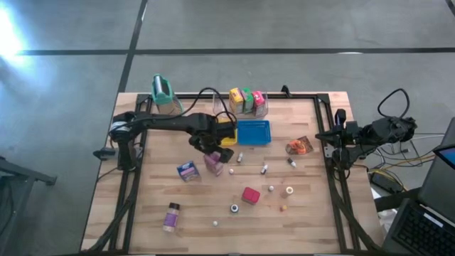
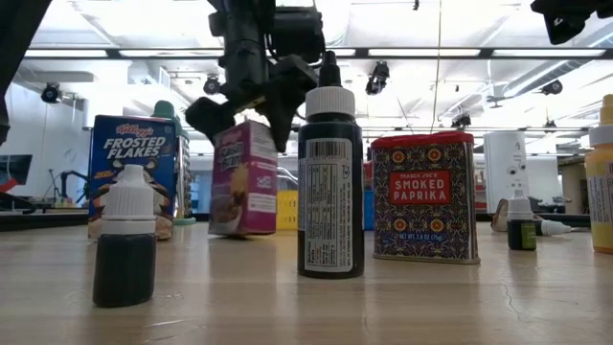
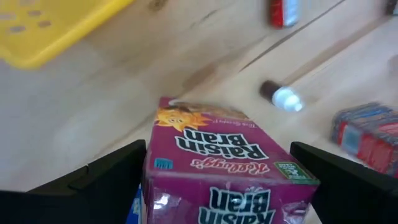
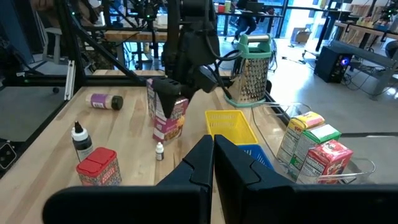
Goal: Pick & Place Kitchen Items
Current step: Adjust the cereal boxes on the table
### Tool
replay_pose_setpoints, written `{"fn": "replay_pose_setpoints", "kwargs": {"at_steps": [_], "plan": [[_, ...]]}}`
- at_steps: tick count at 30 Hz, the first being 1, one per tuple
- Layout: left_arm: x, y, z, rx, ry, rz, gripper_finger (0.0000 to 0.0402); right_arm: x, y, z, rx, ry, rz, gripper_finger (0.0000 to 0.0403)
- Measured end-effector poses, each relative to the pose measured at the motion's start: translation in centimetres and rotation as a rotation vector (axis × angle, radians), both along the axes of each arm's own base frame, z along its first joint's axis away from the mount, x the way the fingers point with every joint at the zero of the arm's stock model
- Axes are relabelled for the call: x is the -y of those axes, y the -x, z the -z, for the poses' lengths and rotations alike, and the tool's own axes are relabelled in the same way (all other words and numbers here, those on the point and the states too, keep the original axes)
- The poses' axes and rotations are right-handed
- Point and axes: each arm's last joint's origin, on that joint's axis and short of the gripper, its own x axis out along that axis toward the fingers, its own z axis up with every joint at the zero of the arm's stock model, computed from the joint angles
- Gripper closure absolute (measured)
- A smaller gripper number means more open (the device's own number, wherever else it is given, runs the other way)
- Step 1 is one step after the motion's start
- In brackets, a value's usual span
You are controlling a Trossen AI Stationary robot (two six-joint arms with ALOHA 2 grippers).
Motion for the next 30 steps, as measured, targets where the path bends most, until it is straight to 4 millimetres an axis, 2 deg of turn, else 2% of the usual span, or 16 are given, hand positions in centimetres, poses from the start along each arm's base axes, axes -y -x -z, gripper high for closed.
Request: {"fn": "replay_pose_setpoints", "kwargs": {"at_steps": [4,6,30], "plan": [[0.05,0.07,0.05,-0.009,0.013,-0.016,0.0002,0.0,0.0,0.0,0.0,0.0,0.0,0.0394],[0.1,-0.17,-0.01,0.028,0.017,0.046,0.0002,0.0,0.0,-0.01,0.0,-0.001,0.0,0.0394],[0.32,0.26,-0.41,-0.051,0.035,-0.087,0.0001,0.0,0.0,0.0,0.0,0.0,0.0,0.0394]]}}
